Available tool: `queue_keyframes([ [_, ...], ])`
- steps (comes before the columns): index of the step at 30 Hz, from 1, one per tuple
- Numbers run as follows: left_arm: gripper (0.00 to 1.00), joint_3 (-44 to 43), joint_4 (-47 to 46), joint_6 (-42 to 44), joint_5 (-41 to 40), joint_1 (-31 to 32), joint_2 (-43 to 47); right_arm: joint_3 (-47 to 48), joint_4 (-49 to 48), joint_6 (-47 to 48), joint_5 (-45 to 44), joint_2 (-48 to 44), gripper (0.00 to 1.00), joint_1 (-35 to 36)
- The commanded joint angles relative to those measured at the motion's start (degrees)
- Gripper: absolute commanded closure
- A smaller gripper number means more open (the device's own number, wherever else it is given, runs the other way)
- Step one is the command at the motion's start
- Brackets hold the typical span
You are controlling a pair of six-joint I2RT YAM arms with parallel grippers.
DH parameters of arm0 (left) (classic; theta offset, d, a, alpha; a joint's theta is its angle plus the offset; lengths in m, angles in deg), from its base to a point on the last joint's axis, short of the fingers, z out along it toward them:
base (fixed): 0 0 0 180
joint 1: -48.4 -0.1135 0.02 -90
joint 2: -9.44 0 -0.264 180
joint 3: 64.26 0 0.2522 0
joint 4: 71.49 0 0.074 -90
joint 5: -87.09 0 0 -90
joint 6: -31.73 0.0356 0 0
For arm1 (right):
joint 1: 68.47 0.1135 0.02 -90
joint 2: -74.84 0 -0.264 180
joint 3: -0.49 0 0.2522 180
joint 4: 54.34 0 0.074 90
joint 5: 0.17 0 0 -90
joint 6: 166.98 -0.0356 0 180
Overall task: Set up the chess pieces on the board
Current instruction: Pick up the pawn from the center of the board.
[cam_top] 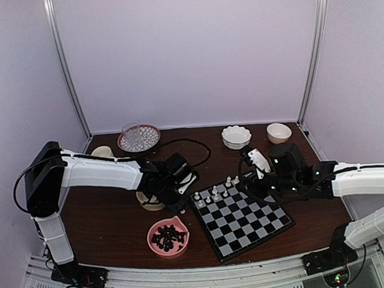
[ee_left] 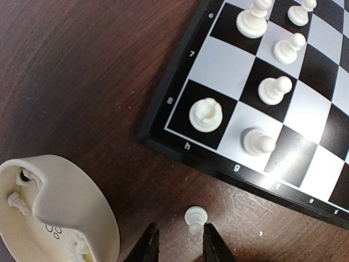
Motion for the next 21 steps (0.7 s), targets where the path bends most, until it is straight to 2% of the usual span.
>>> queue_keyframes([
  [1,0.72,-2.0,0.5,-0.4,2.4,-0.4,-1.3,-0.7,-1.2,-0.5,-1.0,-1.2,0.71,-0.3],
  [12,0.74,-3.2,1.4,-0.2,3.6,-0.4,-3.1,-0.6,-1.2,-0.6,-0.8,-0.9,0.71,-0.3],
  [21,0.87,-4.9,3.4,-0.3,3.7,-0.4,-5.1,-0.6,-1.2,-0.7,-0.8,-1.0,0.71,-0.3],
])
